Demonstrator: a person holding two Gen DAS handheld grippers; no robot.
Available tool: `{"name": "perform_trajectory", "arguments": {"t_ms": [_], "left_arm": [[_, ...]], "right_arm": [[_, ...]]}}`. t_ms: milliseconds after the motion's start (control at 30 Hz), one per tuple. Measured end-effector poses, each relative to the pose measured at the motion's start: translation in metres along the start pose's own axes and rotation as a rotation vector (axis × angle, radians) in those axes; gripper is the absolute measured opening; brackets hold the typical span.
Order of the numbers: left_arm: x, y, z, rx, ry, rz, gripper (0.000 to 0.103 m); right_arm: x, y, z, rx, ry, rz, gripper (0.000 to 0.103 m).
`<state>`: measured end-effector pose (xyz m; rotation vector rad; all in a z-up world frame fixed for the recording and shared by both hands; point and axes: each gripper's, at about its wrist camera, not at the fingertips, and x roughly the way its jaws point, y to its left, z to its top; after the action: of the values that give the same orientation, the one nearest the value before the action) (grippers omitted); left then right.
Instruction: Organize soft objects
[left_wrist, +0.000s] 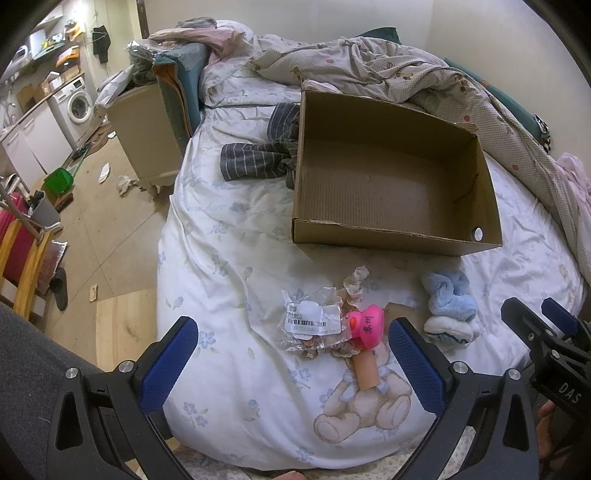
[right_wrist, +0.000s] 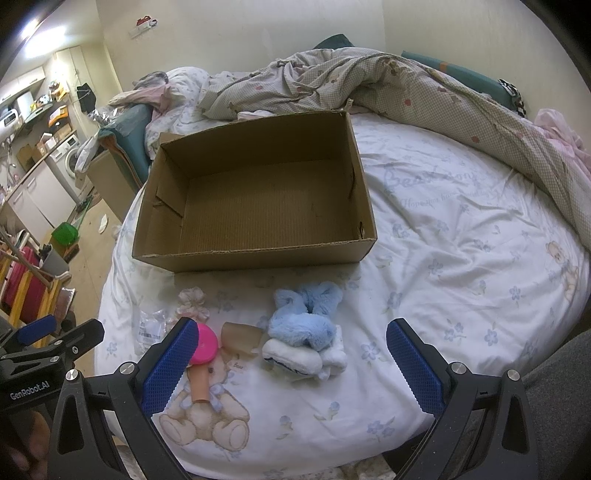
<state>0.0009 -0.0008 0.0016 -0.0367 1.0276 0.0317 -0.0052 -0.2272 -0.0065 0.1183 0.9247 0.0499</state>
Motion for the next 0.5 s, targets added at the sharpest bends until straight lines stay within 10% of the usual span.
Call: {"name": "perform_trajectory", "arguments": {"t_ms": [500], "left_arm": [[0.0031,0.0008,-0.0027,0.009,-0.003,0.002,0.103]], "right_arm": [[0.0006,-0.0001,-0.0003,0.002,0.003,0.000,0.103]]}}
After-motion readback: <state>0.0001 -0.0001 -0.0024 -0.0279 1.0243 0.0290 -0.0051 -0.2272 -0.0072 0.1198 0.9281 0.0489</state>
